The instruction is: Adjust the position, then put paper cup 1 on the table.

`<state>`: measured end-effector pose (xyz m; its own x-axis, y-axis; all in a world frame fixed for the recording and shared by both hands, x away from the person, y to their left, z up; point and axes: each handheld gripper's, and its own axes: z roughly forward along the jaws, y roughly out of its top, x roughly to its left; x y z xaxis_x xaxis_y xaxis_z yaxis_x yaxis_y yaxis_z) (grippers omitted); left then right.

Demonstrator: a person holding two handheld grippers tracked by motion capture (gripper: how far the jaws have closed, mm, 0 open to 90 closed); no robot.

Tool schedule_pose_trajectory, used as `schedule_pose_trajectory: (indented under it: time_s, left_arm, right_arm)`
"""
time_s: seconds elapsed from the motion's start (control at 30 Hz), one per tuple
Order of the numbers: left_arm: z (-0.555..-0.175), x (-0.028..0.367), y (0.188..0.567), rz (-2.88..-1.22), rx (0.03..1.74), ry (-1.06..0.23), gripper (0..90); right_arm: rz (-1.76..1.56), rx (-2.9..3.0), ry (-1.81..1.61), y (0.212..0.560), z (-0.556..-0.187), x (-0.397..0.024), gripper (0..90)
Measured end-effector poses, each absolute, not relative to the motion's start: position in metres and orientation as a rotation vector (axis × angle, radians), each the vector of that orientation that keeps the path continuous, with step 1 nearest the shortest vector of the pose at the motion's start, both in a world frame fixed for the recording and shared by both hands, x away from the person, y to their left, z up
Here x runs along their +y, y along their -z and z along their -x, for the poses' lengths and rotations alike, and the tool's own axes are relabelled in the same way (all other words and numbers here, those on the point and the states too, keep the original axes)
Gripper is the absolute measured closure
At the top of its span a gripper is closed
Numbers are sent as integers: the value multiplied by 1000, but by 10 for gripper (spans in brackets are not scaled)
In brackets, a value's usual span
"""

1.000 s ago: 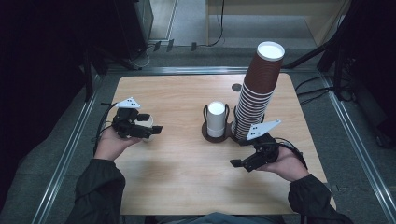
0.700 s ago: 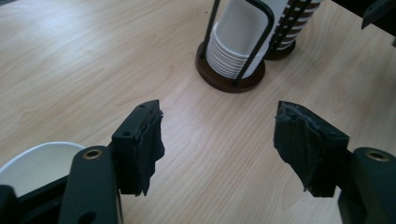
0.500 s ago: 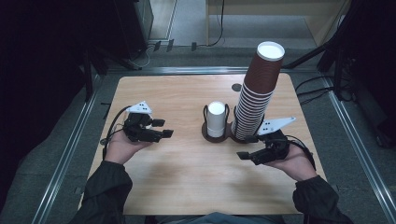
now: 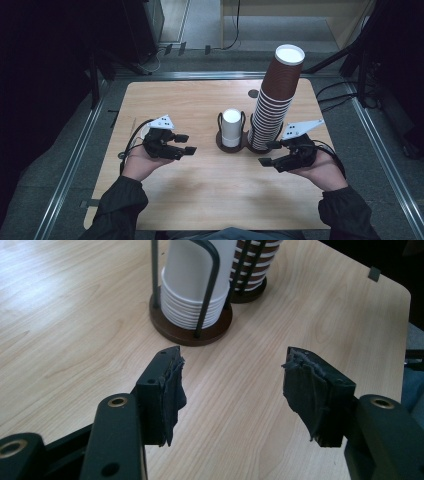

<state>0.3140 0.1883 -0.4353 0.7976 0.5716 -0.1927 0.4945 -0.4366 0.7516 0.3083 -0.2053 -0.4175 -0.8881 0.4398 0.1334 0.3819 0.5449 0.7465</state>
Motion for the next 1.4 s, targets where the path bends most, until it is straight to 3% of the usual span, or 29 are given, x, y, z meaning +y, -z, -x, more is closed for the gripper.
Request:
schedule_pose_trajectory:
  time_s: [0.4, 1.23, 1.4]
  left_arm:
    - [-309, 167, 442, -2151, 719, -81, 381]
    - [-309, 156, 456, -2189, 691, -54, 353]
    - [-309, 156, 458, -2203, 688, -52, 354]
  right_arm:
    - [-729, 2667, -1266, 393, -315, -221, 309]
    - [-762, 2621, -1225, 334, -338, -252, 273]
    - [-767, 2620, -1223, 321, -340, -258, 231]
